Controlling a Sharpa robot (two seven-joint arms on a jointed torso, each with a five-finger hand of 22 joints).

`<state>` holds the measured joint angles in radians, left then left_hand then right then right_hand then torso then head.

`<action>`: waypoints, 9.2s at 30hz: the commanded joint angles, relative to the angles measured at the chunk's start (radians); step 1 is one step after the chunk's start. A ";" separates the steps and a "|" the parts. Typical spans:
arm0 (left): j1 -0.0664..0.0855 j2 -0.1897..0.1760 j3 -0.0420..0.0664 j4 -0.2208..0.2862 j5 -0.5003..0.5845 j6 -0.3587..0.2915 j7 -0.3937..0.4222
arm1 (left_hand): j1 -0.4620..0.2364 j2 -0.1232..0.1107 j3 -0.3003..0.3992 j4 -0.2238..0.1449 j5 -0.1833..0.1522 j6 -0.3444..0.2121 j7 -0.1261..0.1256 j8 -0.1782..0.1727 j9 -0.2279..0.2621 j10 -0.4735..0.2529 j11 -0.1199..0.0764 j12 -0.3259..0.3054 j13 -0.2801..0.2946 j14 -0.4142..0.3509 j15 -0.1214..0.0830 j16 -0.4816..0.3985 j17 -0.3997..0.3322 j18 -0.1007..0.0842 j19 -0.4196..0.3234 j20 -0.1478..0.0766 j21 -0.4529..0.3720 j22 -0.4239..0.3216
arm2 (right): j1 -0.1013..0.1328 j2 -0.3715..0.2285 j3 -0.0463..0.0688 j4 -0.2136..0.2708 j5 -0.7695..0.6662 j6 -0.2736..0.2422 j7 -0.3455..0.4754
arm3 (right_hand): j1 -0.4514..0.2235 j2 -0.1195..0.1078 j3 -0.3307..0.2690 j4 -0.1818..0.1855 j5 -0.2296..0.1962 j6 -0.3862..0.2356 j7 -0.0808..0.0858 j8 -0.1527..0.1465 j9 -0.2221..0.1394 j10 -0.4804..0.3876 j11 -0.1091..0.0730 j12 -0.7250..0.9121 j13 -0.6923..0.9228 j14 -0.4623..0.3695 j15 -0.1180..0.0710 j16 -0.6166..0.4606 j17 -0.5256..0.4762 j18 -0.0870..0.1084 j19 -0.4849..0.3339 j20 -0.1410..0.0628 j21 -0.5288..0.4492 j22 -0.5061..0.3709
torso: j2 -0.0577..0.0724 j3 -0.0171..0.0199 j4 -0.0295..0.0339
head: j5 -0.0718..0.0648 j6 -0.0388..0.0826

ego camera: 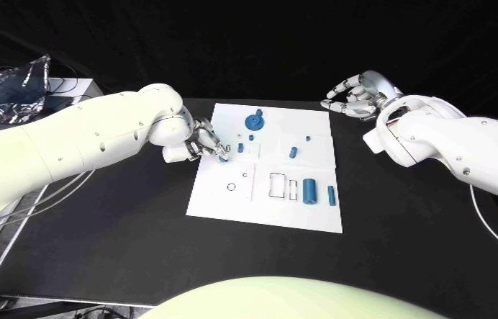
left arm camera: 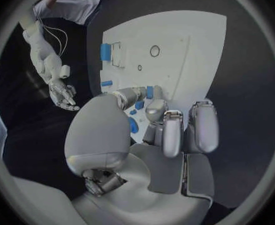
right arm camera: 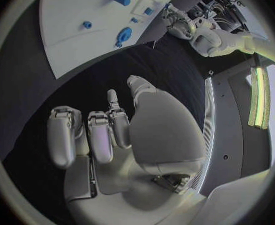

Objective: Assemble the parts on the task board

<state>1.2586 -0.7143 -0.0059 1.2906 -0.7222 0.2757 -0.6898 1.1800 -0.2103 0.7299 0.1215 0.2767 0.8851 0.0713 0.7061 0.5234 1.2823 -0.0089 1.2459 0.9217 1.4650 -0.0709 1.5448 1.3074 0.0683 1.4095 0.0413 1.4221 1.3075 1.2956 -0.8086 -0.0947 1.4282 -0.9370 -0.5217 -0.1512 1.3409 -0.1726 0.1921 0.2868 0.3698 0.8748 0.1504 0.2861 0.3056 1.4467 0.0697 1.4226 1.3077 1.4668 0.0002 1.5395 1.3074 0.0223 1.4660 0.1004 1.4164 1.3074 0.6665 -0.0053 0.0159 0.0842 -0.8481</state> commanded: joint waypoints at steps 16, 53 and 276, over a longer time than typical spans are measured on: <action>0.008 0.089 0.042 -0.133 -0.318 0.120 0.135 | 0.016 0.002 0.122 -0.119 0.003 0.011 -0.003 0.004 0.088 0.005 0.000 -0.002 -0.005 0.090 0.005 0.007 0.207 -0.008 -0.002 0.001 0.005 0.037 | 0.000 0.005 0.000 -0.010 -0.007 0.010 0.017 | -0.005 -0.006 0.003 0.001 0.007 -0.007 0.001 0.005 0.001 0.006 -0.003 0.006 0.126 0.078 -0.008 -0.006 0.150 0.013 0.047 -0.007 -0.002 0.168 | 0.002 -0.0002 -0.0008 | 0.000 0.002; 0.013 0.197 0.038 -0.243 -0.444 0.176 0.155 | 0.014 -0.003 0.117 -0.119 -0.008 0.014 -0.003 0.003 0.094 0.015 0.000 0.001 0.001 0.094 0.006 0.010 0.219 -0.008 -0.004 0.002 0.004 0.036 | 0.000 0.014 0.000 -0.008 -0.007 0.013 0.017 | -0.006 -0.006 0.005 0.001 0.007 -0.008 0.001 0.006 0.001 0.007 -0.003 0.006 0.126 0.078 -0.008 -0.006 0.150 0.013 0.047 -0.007 -0.002 0.168 | 0.002 -0.0004 -0.0008 | 0.001 -0.009; 0.032 0.294 0.040 -0.399 -0.365 0.318 0.127 | 0.035 0.018 0.105 -0.141 -0.022 0.025 0.002 -0.038 0.128 0.011 0.004 -0.032 -0.024 0.095 0.011 0.013 0.227 -0.003 -0.023 0.009 -0.007 0.021 | 0.001 0.026 0.000 -0.008 -0.008 0.016 0.022 | -0.006 -0.010 0.016 0.000 0.007 -0.012 0.001 0.011 0.004 0.007 -0.003 0.006 0.126 0.078 -0.009 -0.006 0.151 0.013 0.048 -0.007 -0.002 0.169 | 0.002 -0.0007 -0.0010 | -0.004 -0.025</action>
<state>1.2896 -0.4233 0.0338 0.8922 -1.0895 0.6013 -0.5679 1.1884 -0.2116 0.7148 0.1059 0.2509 0.9094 0.0793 0.6621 0.5234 1.2974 -0.0031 1.2159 0.8993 1.4684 -0.0673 1.5597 1.3073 0.0683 1.3916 0.0517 1.4176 1.3074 1.2961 -0.7832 -0.0945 1.4191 -0.9375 -0.5179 -0.1407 1.3370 -0.1766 0.2047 0.2856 0.3738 0.8681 0.1500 0.2938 0.3084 1.4467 0.0697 1.4226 1.3080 1.4668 0.0002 1.5395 1.3074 0.0222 1.4660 0.1004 1.4164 1.3078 0.6684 -0.0065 0.0148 0.0813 -0.8727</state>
